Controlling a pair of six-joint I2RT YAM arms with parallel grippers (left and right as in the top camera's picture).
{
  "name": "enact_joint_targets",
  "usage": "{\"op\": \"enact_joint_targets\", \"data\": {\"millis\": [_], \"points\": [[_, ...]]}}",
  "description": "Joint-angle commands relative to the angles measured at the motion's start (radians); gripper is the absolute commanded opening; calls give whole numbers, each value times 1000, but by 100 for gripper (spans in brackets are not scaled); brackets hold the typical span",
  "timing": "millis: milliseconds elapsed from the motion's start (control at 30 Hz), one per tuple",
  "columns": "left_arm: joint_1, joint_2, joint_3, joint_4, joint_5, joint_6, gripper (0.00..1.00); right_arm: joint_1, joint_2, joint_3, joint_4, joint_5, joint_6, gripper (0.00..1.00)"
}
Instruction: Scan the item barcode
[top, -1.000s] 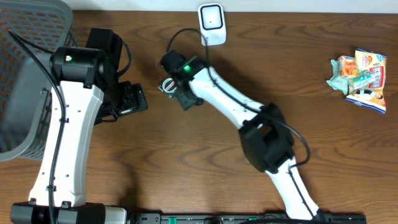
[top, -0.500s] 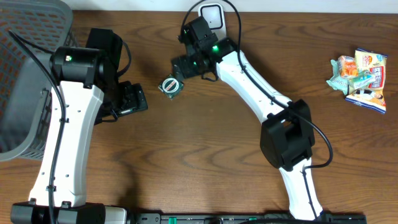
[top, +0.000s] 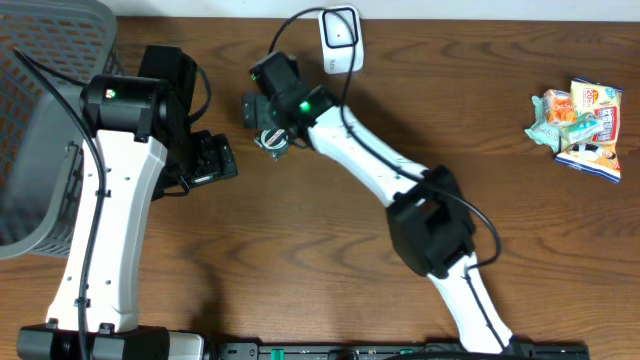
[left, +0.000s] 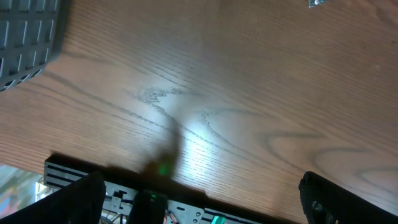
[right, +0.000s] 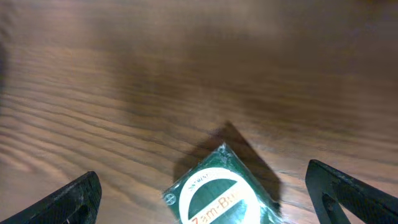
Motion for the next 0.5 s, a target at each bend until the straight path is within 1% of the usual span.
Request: {"op": "enact_joint_targets", "data": {"millis": [0,167,267,467], "points": [[2,4,-1,-3,-13,-2,97,15,41,0,11,43,53,99],[2,4,-1,-3,-13,-2,98,37,50,0,10,95,204,99],[2,4,-1,-3,-13,-2,98,45,51,0,5,135,236,99],[2,4,-1,-3,-13,-2,98,48,77,0,-95,138,380,99]]}}
